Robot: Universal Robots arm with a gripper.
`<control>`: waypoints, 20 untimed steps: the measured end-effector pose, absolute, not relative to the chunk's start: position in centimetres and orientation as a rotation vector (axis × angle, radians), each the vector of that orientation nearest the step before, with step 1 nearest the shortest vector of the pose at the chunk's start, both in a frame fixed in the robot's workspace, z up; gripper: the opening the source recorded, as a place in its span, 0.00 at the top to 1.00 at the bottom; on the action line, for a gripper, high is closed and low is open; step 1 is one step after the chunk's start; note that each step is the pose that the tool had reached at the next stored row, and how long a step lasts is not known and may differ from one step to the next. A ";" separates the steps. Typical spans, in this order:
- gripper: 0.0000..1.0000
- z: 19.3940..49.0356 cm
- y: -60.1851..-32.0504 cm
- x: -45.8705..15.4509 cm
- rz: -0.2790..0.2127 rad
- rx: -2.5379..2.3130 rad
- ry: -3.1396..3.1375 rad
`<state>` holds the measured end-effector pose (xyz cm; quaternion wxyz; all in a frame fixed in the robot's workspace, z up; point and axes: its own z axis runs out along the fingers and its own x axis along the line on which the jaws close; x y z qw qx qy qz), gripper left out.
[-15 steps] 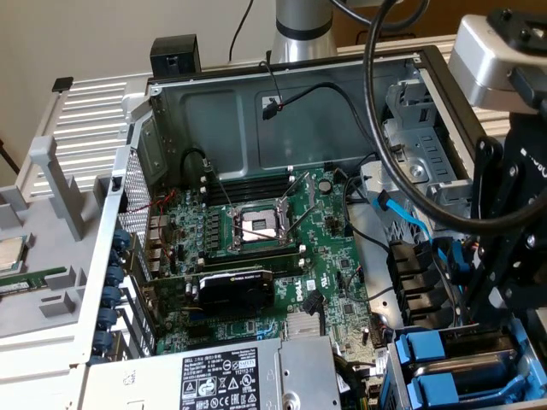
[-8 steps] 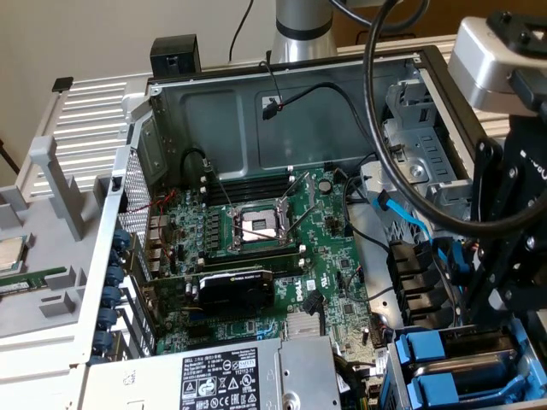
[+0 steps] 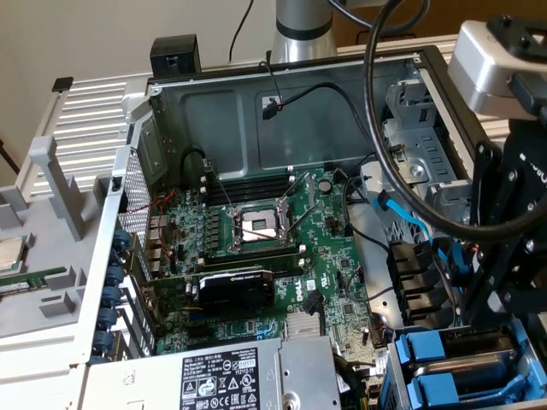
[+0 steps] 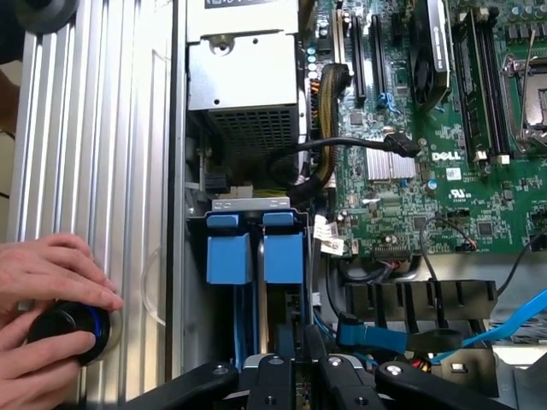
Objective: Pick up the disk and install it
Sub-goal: 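Insert the first disk wire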
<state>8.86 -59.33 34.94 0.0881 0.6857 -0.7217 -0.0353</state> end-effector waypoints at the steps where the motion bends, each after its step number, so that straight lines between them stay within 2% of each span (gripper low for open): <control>1: 0.83 34.9 -59.3 8.9 -0.105 2.041 -2.148; 20: 0.83 34.2 -59.3 8.8 -0.108 2.040 -2.147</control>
